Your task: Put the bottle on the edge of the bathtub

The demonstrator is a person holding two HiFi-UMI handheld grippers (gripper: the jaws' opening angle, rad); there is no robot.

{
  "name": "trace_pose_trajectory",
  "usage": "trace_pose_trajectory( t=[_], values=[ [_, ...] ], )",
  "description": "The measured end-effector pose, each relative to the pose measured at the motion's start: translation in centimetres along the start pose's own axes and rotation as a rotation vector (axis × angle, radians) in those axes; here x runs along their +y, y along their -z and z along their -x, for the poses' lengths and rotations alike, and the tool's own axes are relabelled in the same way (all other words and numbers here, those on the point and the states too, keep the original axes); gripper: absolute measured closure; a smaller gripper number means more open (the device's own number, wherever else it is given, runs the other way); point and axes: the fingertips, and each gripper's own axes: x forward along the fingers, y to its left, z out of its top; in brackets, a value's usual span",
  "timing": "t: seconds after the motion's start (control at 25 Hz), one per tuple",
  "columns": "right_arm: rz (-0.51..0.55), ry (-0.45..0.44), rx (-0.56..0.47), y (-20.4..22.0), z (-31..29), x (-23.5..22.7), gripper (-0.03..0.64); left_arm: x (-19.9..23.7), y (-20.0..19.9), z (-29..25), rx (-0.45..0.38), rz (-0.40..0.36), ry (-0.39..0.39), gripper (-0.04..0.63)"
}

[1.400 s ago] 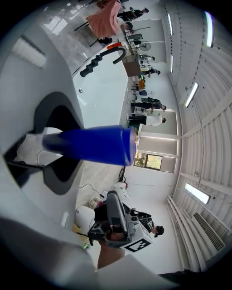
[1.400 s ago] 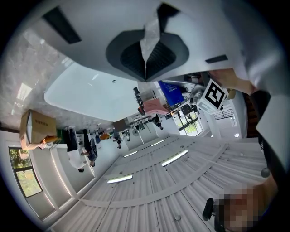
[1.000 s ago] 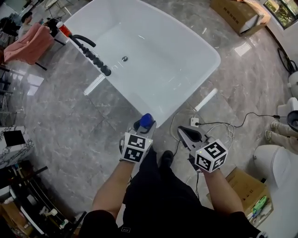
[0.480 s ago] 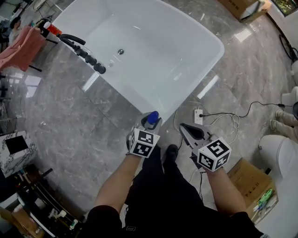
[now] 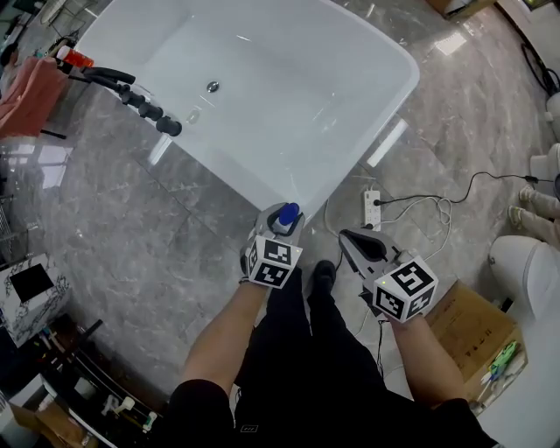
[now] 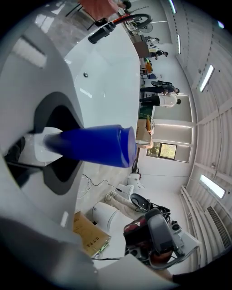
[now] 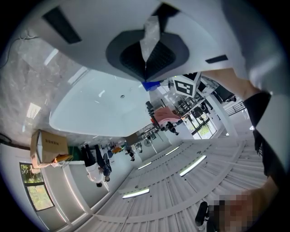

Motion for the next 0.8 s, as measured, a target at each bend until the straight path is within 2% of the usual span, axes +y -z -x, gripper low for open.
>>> trace_pose_trajectory(
  t=[0.32,0.8],
  values=[
    [-0.019,0.009,0.019,1.1,0.7,-0.3,0.604,-0.2,0.9,-0.6,-0.006,0.002,-0.025,0.431],
    [0.001,0.000,0.009,0.4,2.0,1.3,0.604,-1.5,1.9,0.6,0.049,-0.037,-0.005,0.426]
  ],
)
